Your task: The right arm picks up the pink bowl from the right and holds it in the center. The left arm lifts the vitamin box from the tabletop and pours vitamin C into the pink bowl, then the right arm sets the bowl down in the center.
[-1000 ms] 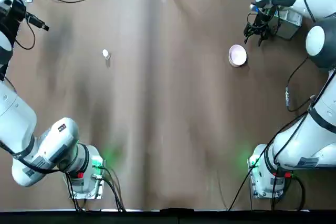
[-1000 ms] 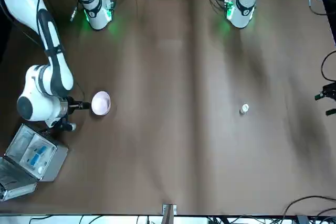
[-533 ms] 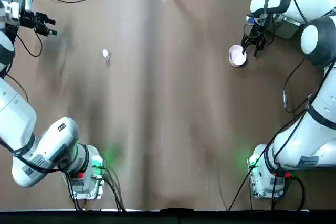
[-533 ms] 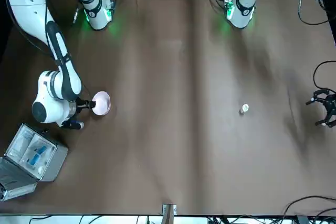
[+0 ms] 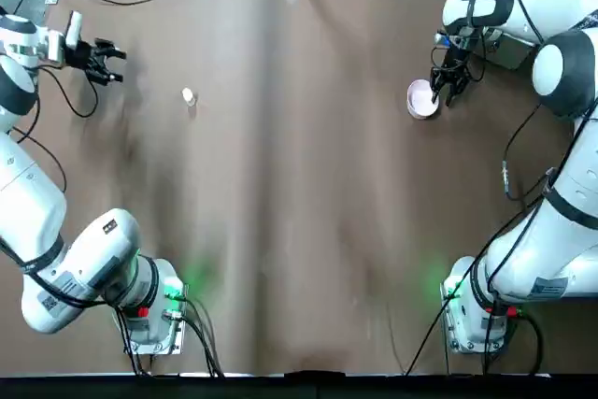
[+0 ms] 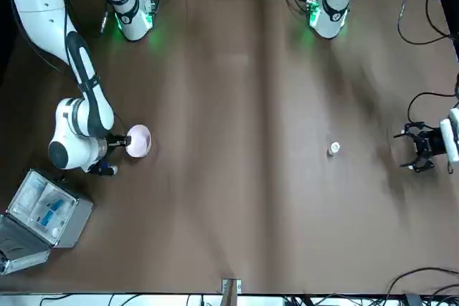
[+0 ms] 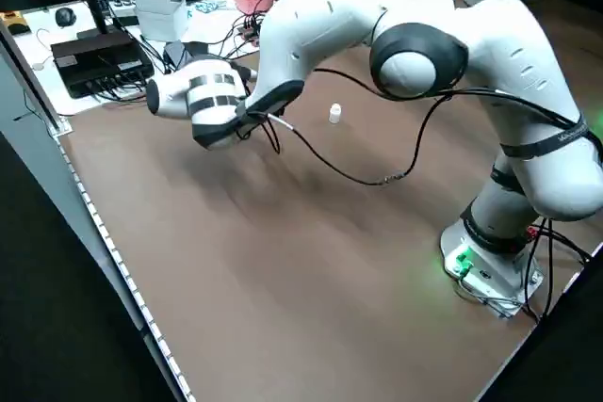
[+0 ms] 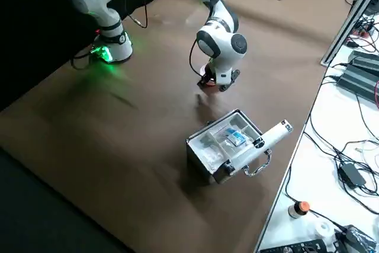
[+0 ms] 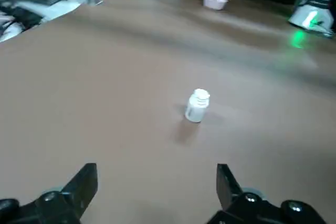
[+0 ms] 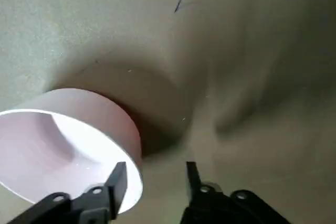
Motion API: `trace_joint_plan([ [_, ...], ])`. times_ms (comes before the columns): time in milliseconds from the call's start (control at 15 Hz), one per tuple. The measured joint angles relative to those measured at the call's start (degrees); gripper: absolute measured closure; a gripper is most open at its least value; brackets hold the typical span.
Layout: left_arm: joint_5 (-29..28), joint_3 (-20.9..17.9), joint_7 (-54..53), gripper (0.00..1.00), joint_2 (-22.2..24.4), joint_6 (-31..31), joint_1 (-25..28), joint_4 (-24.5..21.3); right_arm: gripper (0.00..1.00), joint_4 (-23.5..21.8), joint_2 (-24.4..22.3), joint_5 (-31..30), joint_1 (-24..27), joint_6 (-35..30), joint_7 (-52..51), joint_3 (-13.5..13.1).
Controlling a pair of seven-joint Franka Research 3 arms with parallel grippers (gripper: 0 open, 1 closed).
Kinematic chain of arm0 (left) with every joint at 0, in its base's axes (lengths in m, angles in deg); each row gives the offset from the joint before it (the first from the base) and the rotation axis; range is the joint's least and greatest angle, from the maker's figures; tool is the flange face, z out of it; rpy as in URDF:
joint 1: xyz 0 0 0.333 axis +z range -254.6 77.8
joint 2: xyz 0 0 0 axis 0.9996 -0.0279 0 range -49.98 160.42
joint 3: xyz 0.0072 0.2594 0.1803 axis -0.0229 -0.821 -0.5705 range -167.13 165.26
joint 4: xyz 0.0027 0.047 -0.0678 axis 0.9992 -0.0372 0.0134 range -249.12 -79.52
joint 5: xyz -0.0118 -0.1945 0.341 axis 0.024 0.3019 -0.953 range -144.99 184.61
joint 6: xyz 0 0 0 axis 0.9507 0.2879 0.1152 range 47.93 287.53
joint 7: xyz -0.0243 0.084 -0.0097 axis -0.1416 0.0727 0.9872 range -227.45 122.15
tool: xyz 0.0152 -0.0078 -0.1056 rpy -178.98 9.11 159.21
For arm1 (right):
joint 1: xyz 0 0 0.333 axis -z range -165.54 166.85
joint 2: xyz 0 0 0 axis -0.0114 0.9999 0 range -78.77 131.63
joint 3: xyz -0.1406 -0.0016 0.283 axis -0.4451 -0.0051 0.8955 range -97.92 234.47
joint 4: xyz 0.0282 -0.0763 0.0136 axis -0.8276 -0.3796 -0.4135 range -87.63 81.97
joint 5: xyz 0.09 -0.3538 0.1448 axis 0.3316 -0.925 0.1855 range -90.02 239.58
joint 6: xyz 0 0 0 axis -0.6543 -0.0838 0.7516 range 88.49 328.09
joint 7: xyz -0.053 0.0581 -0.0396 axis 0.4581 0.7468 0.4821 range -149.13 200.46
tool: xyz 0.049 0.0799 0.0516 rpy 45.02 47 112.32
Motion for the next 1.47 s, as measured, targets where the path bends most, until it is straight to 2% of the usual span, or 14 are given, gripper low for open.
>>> trace_joint_plan([
  [200,1.0,0.5,-8.6,0.0,-3.8,-3.5,0.0,-0.1,0.49,0.0,0.0,0.0,-0.1,-0.8,0.0,0.0],
  [267,1.3,0.7,-11.9,0.0,-5.1,-5.2,0.0,-0.1,0.53,0.0,0.0,0.0,-0.1,-1.2,0.0,0.0],
  [400,1.7,1.4,-17.2,0.0,-7.6,-7.2,-0.2,-0.2,0.72,0.0,0.0,0.0,-0.1,-1.6,0.0,0.0],
  [533,1.7,1.9,-19.0,0.0,-9.2,-7.9,-0.6,-0.2,0.75,0.0,0.0,0.0,-0.1,-2.1,0.0,0.0],
  [667,1.6,2.0,-19.3,0.0,-10.1,-8.1,-0.8,-0.5,0.95,0.2,0.0,0.1,-0.1,-3.5,0.1,-0.1],
  [933,1.5,2.1,-19.5,0.0,-10.9,-8.5,-1.5,-1.9,0.98,0.8,0.0,0.6,-0.1,-4.3,0.1,-0.1],
  [1200,1.5,2.2,-19.6,0.0,-11.1,-8.5,-5.4,-2.4,0.98,2.1,0.0,4.5,-0.2,-4.2,0.4,0.0],
  [1467,1.5,2.2,-19.9,0.0,-11.7,-7.6,-8.3,-2.5,0.98,4.5,0.1,5.0,-2.6,-6.7,6.6,0.2],
])
